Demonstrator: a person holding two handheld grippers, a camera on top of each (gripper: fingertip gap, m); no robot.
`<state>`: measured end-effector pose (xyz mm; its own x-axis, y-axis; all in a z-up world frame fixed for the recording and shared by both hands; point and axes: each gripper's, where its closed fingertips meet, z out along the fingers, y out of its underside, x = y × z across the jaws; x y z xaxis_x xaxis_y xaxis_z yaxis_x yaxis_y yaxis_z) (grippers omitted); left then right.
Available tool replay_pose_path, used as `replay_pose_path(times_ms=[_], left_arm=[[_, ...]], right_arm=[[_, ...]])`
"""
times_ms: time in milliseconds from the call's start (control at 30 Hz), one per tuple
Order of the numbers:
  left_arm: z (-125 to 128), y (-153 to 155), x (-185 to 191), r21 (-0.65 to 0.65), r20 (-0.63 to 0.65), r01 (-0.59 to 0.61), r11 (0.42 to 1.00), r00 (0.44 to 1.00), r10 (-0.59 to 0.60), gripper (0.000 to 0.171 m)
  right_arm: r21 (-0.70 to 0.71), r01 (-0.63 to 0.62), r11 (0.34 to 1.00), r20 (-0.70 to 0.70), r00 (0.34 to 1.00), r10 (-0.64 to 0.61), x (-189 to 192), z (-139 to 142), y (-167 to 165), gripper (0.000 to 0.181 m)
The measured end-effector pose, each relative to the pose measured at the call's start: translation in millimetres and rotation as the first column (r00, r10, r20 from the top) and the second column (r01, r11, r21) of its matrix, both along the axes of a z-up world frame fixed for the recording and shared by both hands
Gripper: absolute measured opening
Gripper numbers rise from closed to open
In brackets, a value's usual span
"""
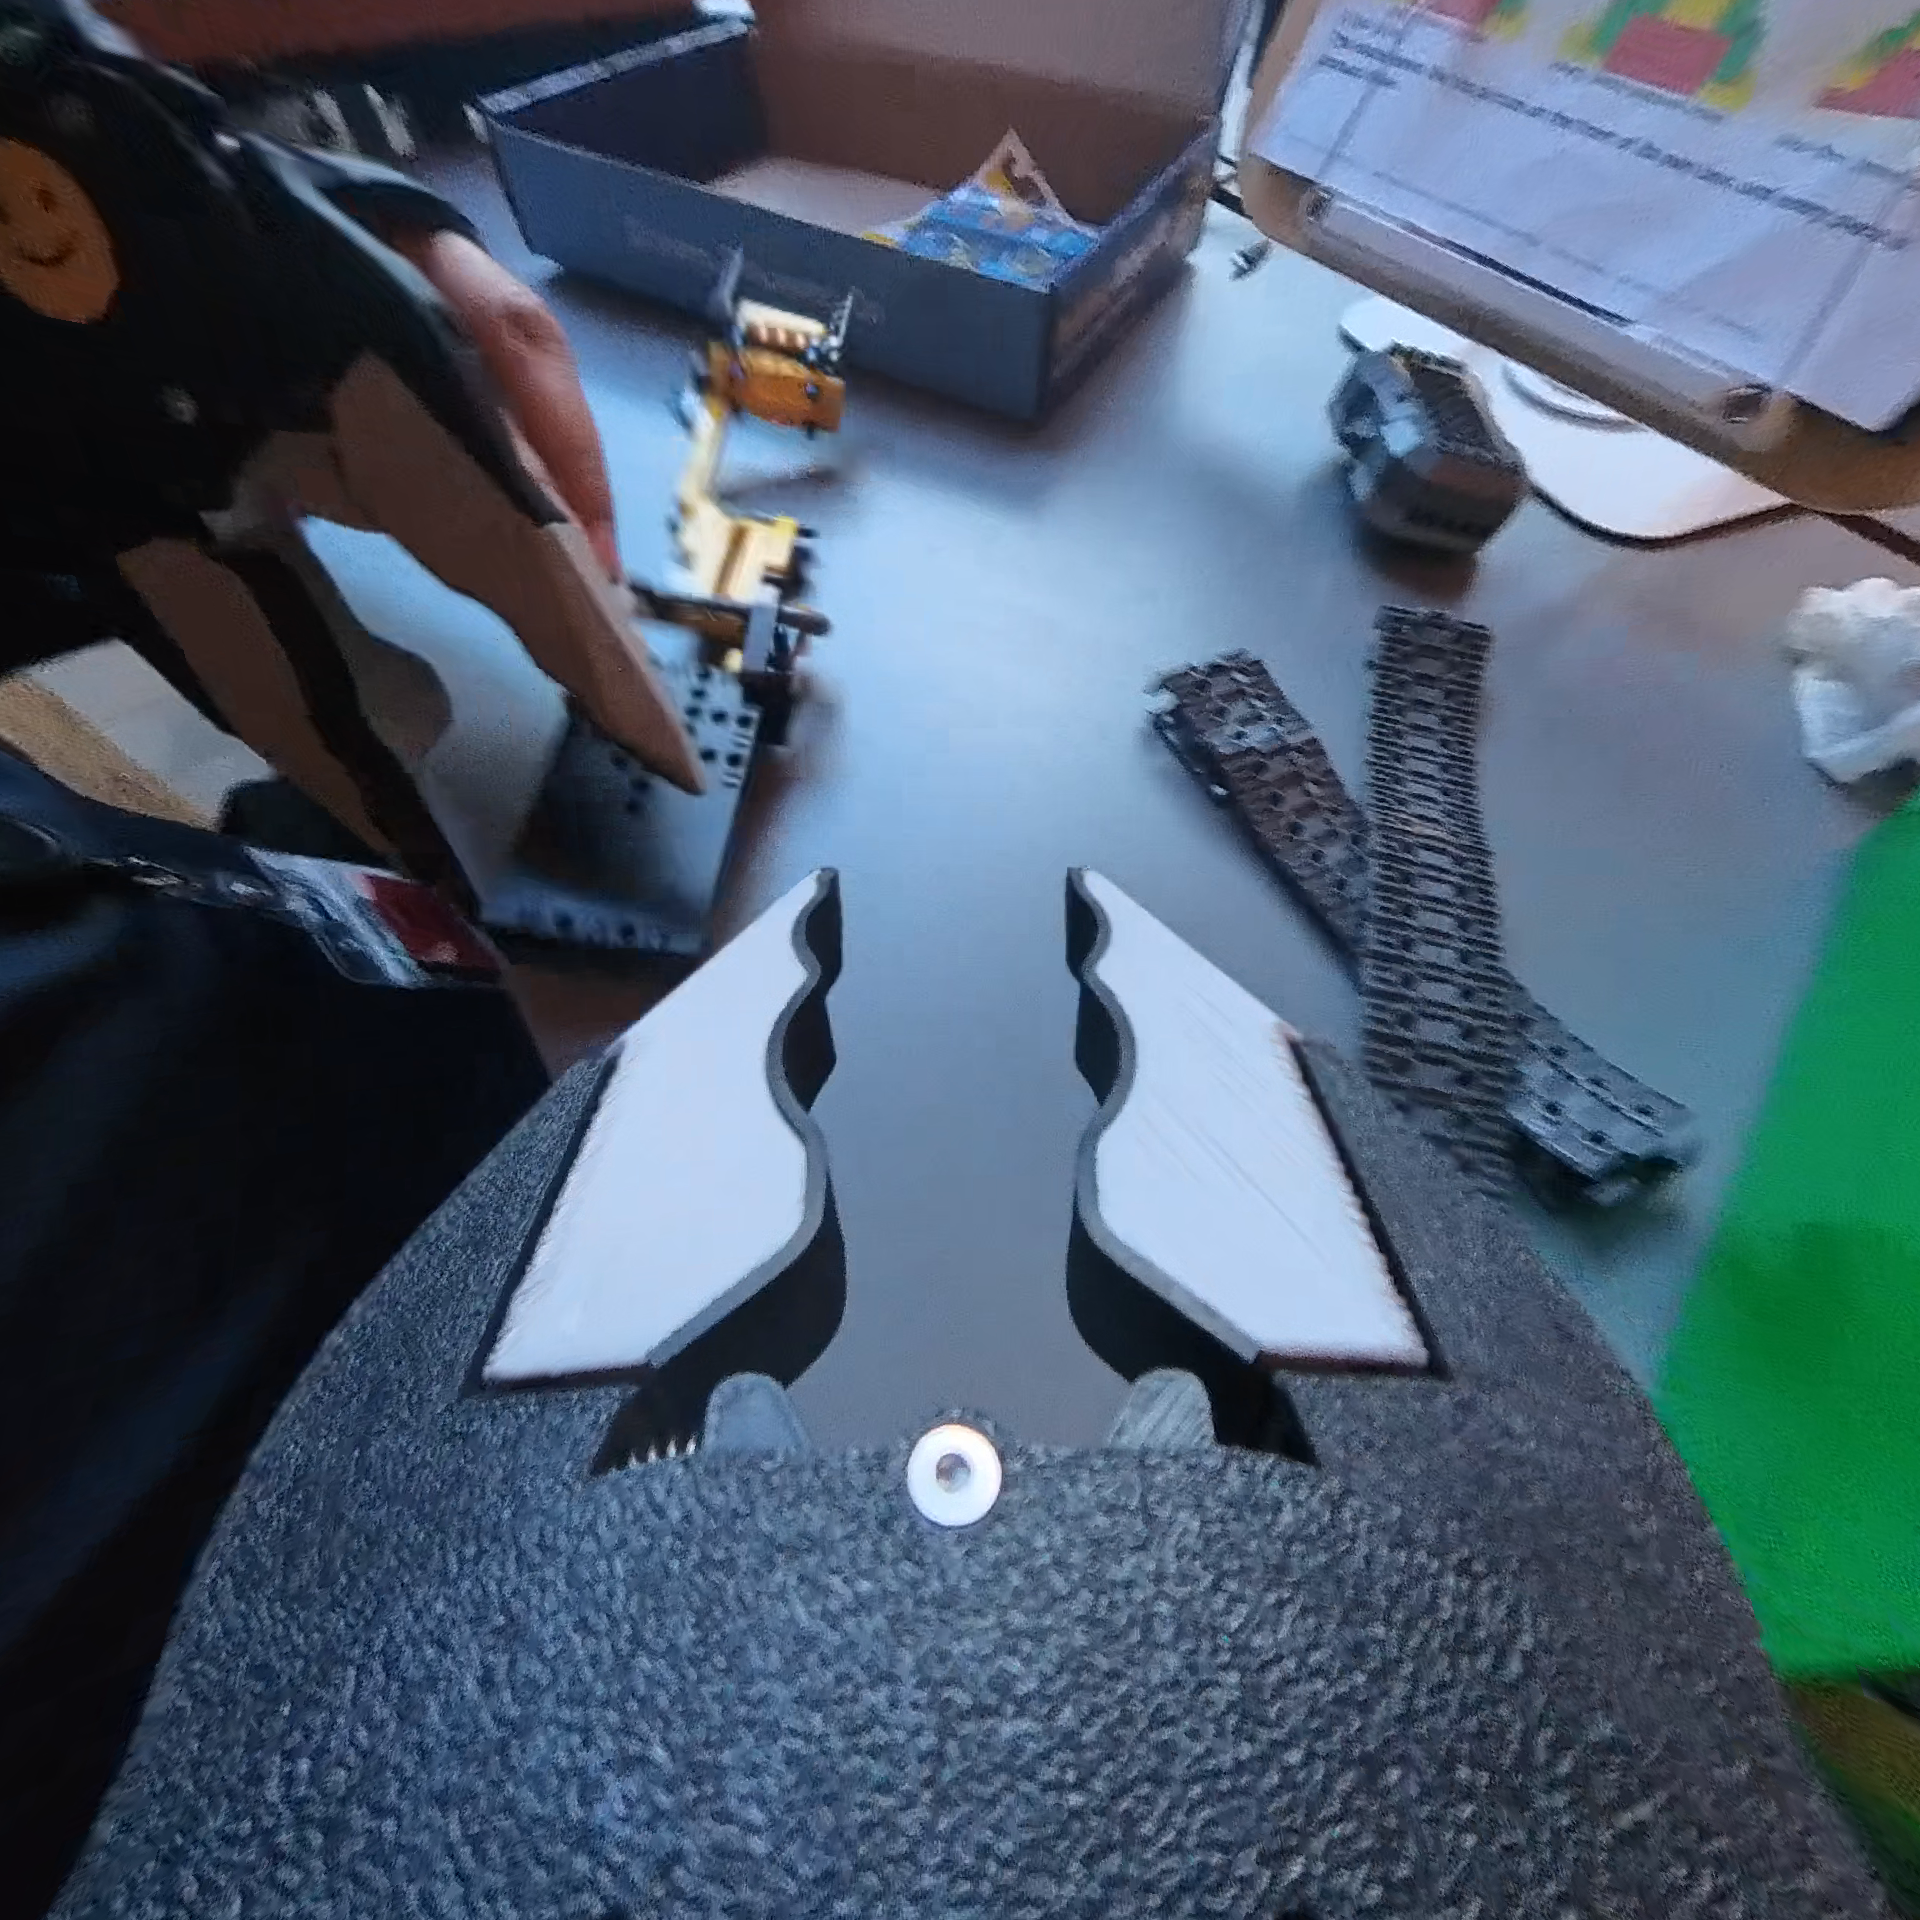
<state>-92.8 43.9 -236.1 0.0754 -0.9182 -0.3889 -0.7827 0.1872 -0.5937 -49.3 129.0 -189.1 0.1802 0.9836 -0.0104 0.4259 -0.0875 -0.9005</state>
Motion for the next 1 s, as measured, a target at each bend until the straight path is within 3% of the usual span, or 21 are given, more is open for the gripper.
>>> replay_pose_path(times_ms=[67, 167, 233, 300, 433, 533, 667, 800, 967, 1000], left_arm=[[18, -6, -13, -0.005, 0.099, -0.022, 1.0, 0.995, 0.023, 0.074], [40, 3, -58, 0.029, 0.174, -0.173, 0.984, 0.971, 0.166, 0.075], [51, 10, -92, 0.008, 0.247, -0.29, 0.957, 0.928, 0.279, 0.059], [62, 15, -121, -0.045, 0.348, -0.391, 0.919, 0.857, 0.381, 0.061], [58, 7, -142, -0.172, 0.398, -0.398, 0.901, 0.809, 0.433, 0.065], [40, 8, -137, -0.194, 0.322, -0.412, 0.89, 0.83, 0.455, 0.071], [9, -5, -114, -0.272, 0.205, -0.34, 0.9, 0.894, 0.399, 0.07], [-15, -10, -104, -0.233, 0.106, -0.317, 0.919, 0.931, 0.348, 0.05], [-6, 0, -89, -0.154, 0.155, -0.285, 0.946, 0.939, 0.308, 0.011], [-2, 2, -86, -0.158, 0.176, -0.284, 0.946, 0.934, 0.31, 0.015]], right_arm=[[-0.056, -0.052, 0.997, -0.029, 0.998, 0.05, -13, -4, -19, 0.04], [-0.099, -0.098, 0.99, -0.03, 0.995, 0.095, -31, -15, -42, 0.053], [-0.109, -0.118, 0.987, -0.029, 0.993, 0.115, -43, -22, -54, 0.059], [-0.137, -0.141, 0.981, -0.015, 0.99, 0.14, -54, -28, -66, 0.067], [-0.102, -0.144, 0.984, 0.068, 0.986, 0.151, -73, -46, -76, 0.076], [-0.067, -0.137, 0.988, 0.146, 0.979, 0.145, -82, -59, -79, 0.077], [-0.001, -0.166, 0.986, 0.245, 0.956, 0.161, -85, -73, -81, 0.072], [0.029, -0.157, 0.987, 0.275, 0.951, 0.143, -77, -73, -70, 0.061], [0.157, -0.181, 0.971, 0.328, 0.937, 0.121, -63, -69, -51, 0.06], [0.171, -0.187, 0.967, 0.304, 0.944, 0.129, -66, -62, -53, 0.058]])
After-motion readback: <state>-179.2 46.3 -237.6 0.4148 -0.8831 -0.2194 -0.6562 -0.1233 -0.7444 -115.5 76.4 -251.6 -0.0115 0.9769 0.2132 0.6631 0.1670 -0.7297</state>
